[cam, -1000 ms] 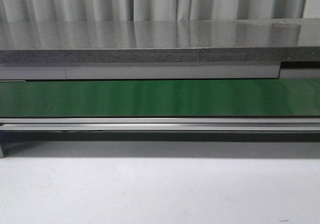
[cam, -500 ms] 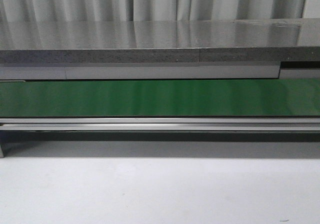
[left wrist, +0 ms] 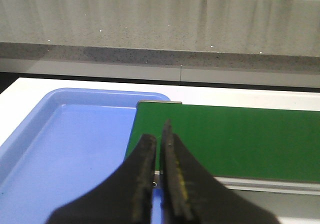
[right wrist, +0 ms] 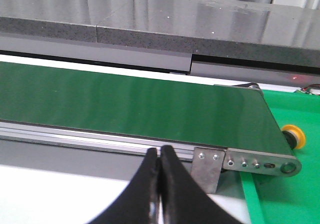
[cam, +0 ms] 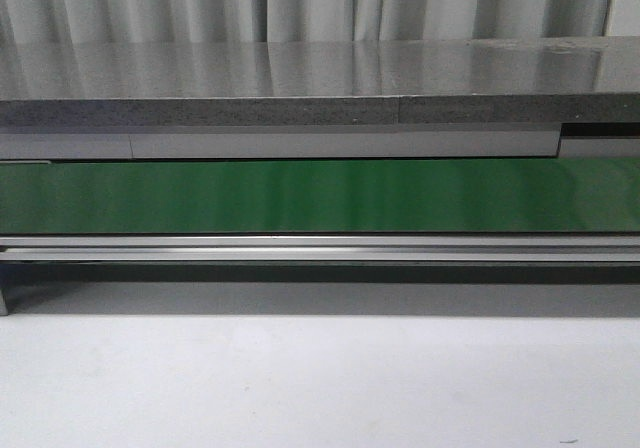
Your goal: Move button from left to right
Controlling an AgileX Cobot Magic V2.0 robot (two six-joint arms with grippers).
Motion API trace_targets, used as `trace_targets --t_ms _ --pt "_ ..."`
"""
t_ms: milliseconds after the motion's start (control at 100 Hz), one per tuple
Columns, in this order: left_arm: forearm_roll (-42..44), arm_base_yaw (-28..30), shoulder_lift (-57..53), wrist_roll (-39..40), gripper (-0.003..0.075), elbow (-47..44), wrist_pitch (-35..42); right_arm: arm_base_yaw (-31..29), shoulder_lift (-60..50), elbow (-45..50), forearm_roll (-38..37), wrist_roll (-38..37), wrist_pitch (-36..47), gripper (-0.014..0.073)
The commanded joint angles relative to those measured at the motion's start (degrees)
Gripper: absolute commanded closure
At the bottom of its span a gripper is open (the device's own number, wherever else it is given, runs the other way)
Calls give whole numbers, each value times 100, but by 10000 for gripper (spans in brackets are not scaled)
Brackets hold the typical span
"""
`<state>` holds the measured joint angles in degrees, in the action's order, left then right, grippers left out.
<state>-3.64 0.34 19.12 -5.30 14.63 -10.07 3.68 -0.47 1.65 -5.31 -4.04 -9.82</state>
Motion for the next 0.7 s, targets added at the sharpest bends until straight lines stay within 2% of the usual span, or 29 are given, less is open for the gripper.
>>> trace_targets --t_ms 0,440,690 --pt "-38 -34 82 -1 715 160 486 5 -95 4 -15 5 466 662" --pt "-38 -34 82 -1 715 160 486 5 -95 4 -15 5 466 662" --pt "35 -193 -11 65 715 38 871 5 -95 4 -15 5 466 662"
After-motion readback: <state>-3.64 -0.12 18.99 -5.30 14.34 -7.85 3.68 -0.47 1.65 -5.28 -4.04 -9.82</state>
